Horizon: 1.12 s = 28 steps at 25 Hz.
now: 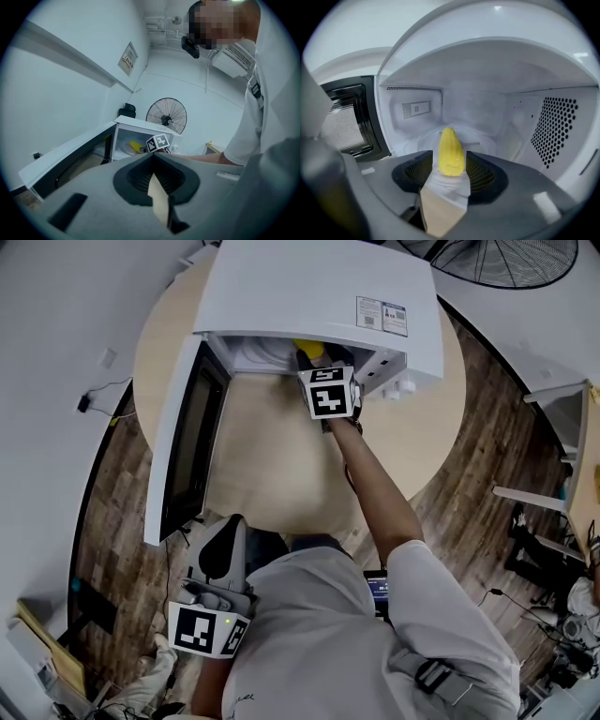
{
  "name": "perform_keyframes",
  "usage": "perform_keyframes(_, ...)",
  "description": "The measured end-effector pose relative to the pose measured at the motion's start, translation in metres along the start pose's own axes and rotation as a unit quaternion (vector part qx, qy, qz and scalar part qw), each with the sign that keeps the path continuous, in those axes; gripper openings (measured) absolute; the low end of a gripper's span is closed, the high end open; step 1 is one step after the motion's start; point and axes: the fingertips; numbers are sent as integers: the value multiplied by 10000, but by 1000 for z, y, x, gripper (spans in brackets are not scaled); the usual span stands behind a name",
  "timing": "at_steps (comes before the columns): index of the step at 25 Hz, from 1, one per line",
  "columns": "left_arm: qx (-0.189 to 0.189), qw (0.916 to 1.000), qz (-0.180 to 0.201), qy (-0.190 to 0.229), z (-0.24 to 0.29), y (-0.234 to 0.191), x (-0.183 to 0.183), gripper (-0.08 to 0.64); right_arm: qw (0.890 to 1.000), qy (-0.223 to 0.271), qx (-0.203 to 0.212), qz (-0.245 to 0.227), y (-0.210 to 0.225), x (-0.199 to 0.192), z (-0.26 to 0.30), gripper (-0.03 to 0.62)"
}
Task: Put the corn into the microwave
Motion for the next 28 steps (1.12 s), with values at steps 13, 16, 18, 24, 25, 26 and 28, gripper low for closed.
perform_keyframes(13, 5, 9998, 106, 190, 4, 16, 6, -8, 9990, 142, 383, 164, -15, -4, -42, 171)
perform_keyframes(16, 13, 9997, 86, 240, 4, 21, 7, -8, 9985, 155, 464, 250, -18, -8, -54, 149)
perform_keyframes(18, 10, 9996, 71, 268, 5, 24, 6, -8, 9980, 167, 543, 277, -20, -10, -62, 143)
perform_keyframes(24, 39, 9994, 41, 353, 5, 32, 8, -9, 9967, 199, 706, 350, -21, -17, -85, 120)
perform_keyframes(25, 42, 9993, 37, 365, 5, 34, 8, -8, 9964, 204, 723, 386, -21, -18, -89, 110)
perform_keyframes(26, 42, 9993, 35, 378, 5, 36, 9, -8, 9961, 210, 746, 414, -20, -19, -93, 104)
perform_keyframes(28, 36, 9991, 49, 408, 5, 39, 11, -8, 9957, 235, 785, 433, -19, -20, -101, 102)
Point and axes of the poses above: the fingertips, and each gripper's own axes: z forward along the fingers, y to its right, x out of its top, and after that the axes turned 7 degrees about x, right-handed
